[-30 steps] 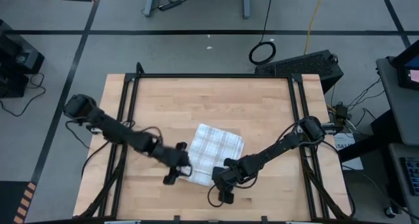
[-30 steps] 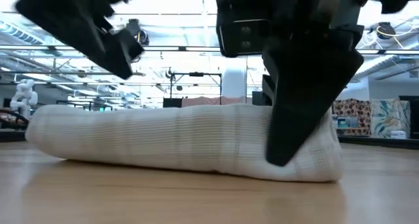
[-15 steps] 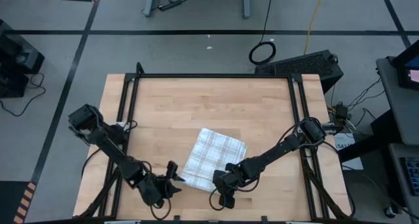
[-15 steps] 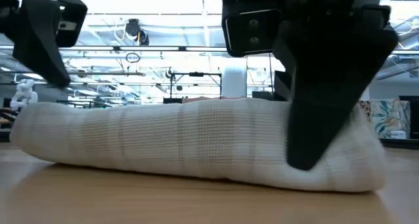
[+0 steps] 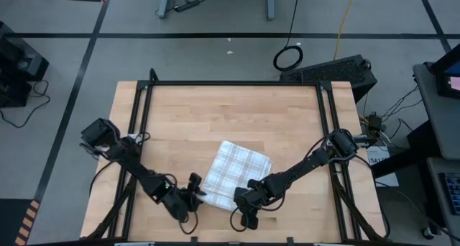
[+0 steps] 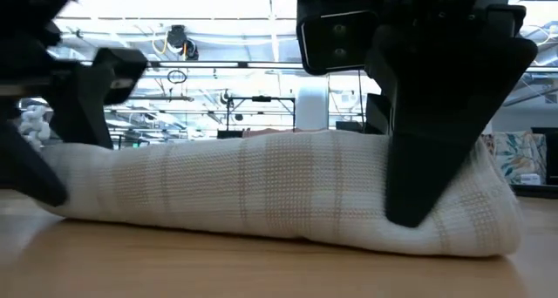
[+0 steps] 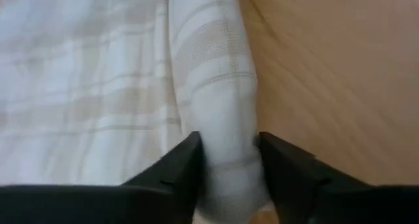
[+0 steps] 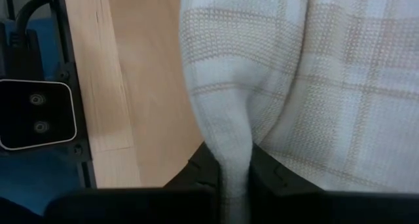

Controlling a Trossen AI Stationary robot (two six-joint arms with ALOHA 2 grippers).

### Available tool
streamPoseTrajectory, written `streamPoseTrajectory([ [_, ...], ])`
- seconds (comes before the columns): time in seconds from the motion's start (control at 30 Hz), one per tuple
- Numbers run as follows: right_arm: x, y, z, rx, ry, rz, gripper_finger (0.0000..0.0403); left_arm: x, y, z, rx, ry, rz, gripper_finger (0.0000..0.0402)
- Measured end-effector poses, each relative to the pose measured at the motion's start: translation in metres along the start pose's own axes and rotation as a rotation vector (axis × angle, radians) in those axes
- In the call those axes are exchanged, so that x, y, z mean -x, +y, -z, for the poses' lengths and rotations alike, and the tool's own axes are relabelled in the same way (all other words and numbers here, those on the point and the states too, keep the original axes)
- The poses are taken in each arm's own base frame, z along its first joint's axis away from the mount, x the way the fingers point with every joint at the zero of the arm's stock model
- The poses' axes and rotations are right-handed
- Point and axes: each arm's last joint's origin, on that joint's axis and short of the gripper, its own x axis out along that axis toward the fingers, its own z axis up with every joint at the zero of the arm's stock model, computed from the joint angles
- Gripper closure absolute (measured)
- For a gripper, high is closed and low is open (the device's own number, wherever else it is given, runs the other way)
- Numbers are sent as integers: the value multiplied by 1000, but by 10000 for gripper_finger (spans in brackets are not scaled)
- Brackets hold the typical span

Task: Roll towel
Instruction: Roll the towel

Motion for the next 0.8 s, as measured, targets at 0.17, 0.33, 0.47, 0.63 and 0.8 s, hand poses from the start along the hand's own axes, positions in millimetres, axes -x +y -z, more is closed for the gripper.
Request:
streamPoseTrajectory([
  [0.17, 0, 2, 2, 6, -1, 5, 380, -7, 14, 0, 91, 20, 81, 358],
  [0.33, 2, 9, 6, 40, 10, 14, 355, -13, 31, -2, 285, 64, 239, 372],
  [0.47, 13, 21, 10, 113, -3, 112, 302, -15, 40, -6, 413, 121, 346, 364],
  [0.63, 39, 44, 15, 178, -72, 244, 236, -19, 59, -11, 601, 157, 462, 374],
  [0.8, 41, 71, 41, 340, -215, 347, 197, -24, 84, -9, 695, 164, 548, 376],
])
